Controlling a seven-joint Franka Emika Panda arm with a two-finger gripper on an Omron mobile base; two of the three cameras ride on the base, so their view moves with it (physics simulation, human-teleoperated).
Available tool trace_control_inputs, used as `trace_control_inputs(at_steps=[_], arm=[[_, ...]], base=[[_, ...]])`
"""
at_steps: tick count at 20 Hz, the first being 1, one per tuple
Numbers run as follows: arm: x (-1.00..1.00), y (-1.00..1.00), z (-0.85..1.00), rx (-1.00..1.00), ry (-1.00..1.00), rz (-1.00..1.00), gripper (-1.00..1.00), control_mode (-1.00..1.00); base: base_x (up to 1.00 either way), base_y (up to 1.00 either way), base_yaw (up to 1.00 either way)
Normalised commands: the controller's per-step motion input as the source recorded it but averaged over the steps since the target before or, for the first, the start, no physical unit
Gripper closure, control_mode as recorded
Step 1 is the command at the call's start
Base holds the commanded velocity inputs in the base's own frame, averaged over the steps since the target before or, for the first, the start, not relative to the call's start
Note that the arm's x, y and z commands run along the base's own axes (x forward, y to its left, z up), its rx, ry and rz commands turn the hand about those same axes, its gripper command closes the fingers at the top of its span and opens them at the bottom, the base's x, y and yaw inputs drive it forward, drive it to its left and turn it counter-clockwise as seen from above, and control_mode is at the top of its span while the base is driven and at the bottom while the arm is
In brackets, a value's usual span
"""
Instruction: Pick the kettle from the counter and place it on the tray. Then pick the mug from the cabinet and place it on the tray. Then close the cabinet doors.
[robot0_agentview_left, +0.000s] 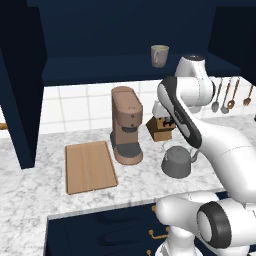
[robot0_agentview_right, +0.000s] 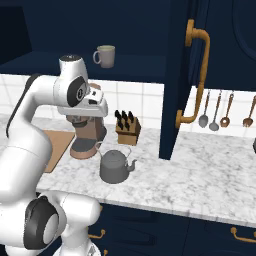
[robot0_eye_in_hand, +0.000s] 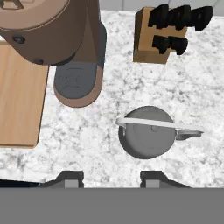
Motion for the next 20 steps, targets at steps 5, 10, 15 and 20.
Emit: trace_control_inputs(at_steps=[5, 10, 15, 20], arm=[[-0.18, -0.09, -0.05, 0.01, 0.00, 0.00, -1.00, -1.00], [-0.25, -0.12, -0.41, -0.04, 0.01, -0.23, -1.00, -1.00], [0.01, -0.20, -0.46, -0.01, 0.06, -0.70, -1.00, -1.00], [0.22, -0.27, -0.44, 0.00, 0.00, -0.45, -1.00, -1.00]], base=[[0.00, 0.00, 0.00], [0.00, 0.00, 0.00], [0.00, 0.00, 0.00], [0.00, 0.00, 0.00]])
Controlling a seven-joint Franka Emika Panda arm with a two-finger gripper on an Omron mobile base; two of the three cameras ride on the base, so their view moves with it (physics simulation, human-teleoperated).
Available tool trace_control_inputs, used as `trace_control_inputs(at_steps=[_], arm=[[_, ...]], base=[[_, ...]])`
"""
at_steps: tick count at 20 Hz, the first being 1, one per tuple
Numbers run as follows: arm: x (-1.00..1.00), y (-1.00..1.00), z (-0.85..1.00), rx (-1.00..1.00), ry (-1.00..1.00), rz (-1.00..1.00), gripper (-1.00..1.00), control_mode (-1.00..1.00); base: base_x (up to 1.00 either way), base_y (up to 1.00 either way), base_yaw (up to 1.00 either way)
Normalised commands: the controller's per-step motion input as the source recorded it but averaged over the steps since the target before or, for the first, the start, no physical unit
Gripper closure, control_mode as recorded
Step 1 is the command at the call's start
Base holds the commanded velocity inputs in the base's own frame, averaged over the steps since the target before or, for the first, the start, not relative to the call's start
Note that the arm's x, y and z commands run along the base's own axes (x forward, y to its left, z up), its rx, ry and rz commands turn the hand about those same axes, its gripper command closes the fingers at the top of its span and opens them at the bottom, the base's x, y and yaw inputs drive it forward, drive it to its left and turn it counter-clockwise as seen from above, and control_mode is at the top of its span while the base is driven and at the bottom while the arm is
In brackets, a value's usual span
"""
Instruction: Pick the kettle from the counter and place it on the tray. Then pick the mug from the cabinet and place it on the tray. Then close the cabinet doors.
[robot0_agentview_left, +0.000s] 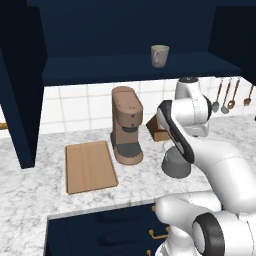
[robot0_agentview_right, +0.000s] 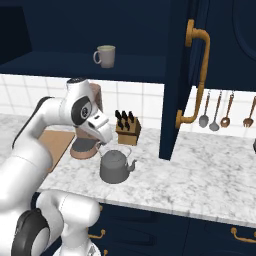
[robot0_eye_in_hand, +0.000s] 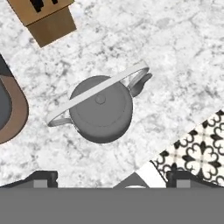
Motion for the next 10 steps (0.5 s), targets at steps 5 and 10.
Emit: trace_control_inputs(at_steps=[5, 10], arm=[[0.54, -0.13, -0.39, 0.04, 0.00, -0.11, -1.00, -1.00], [0.40, -0.13, -0.37, 0.10, -0.01, 0.00, -1.00, -1.00]], base=[[0.00, 0.00, 0.00], [0.00, 0.00, 0.00]])
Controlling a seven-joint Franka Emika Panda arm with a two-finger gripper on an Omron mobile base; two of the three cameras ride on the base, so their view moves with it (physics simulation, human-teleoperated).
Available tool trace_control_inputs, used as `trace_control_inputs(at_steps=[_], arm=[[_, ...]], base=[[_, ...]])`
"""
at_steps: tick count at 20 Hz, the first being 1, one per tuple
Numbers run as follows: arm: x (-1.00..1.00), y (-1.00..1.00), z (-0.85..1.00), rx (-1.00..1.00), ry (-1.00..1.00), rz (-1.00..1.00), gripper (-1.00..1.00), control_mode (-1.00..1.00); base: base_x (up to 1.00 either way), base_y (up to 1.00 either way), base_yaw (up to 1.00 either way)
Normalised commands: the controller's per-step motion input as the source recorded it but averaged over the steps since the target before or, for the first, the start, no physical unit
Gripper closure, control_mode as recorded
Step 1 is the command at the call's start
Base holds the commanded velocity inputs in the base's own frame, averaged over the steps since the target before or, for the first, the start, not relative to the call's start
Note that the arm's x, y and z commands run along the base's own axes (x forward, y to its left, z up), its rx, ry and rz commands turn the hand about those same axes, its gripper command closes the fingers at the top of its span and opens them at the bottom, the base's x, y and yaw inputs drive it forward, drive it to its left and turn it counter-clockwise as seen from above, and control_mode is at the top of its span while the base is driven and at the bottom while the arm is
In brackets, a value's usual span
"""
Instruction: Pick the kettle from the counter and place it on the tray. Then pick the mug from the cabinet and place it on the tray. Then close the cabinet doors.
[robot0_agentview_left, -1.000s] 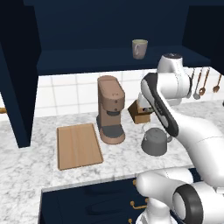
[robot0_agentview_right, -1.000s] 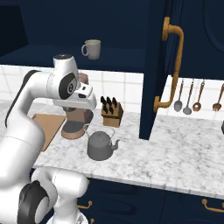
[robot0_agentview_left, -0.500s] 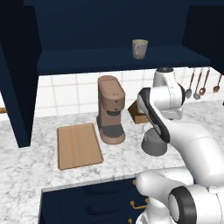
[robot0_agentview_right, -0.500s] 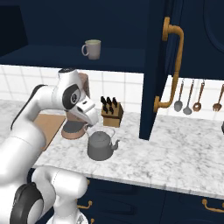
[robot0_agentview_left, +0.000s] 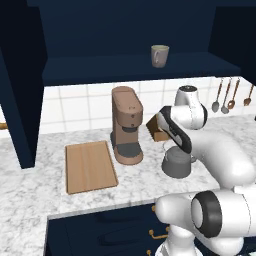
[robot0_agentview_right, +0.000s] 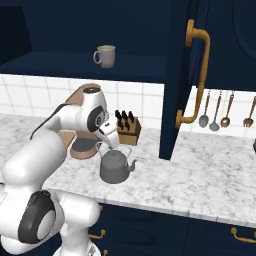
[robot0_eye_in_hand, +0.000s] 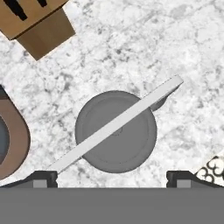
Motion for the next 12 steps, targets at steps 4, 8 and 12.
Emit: trace_control_inputs(at_steps=[4, 8, 12], arm=[[0.38, -0.11, -0.23, 0.07, 0.00, 0.00, -1.00, -1.00], [0.26, -0.12, -0.19, 0.01, 0.00, 0.00, -1.00, -1.00], [0.17, -0.04, -0.20, 0.00, 0.00, 0.00, -1.00, -1.00]], base=[[0.00, 0.00, 0.00], [0.00, 0.00, 0.00], [0.00, 0.00, 0.00]])
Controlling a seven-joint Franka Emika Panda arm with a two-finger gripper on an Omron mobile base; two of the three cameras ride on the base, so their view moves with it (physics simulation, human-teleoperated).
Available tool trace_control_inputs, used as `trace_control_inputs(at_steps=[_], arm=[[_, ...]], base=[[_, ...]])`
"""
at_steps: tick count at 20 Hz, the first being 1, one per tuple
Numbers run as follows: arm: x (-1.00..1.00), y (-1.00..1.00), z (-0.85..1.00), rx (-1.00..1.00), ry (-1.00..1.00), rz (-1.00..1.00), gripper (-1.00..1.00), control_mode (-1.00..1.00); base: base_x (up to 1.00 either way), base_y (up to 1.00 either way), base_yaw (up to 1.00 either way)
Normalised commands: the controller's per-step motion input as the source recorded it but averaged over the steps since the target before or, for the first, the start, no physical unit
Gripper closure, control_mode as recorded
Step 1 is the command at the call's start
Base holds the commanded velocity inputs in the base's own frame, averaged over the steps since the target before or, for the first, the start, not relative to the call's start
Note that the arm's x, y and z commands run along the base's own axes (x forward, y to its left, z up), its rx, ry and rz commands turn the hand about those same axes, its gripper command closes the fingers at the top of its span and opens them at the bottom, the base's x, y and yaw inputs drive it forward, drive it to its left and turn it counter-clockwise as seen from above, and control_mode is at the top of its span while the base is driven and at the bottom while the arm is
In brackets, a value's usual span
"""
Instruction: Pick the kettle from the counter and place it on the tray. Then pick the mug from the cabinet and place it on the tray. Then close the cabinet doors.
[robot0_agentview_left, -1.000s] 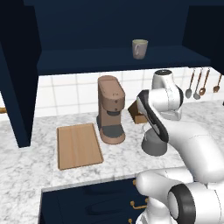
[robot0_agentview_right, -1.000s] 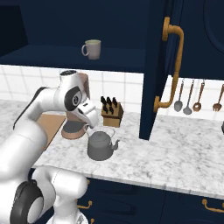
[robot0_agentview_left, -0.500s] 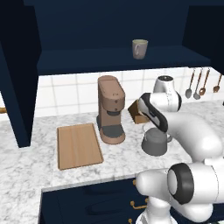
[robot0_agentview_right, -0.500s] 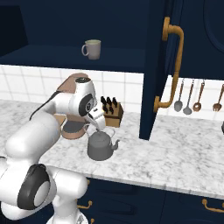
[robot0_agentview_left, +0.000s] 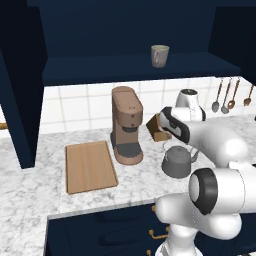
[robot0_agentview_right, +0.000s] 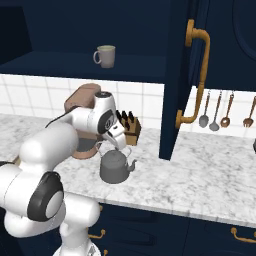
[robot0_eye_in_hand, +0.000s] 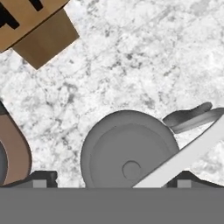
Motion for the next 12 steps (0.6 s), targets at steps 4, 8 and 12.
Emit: trace_control_inputs(at_steps=[4, 8, 12], arm=[[0.15, -0.03, -0.17, 0.00, 0.00, -0.01, -1.00, -1.00], [-0.17, -0.04, -0.16, 0.00, 0.00, -0.07, -1.00, -1.00], [-0.14, -0.05, -0.23, 0.00, 0.00, -0.07, 1.00, -1.00]], base=[[0.00, 0.00, 0.00], [0.00, 0.00, 0.00], [0.00, 0.00, 0.00]])
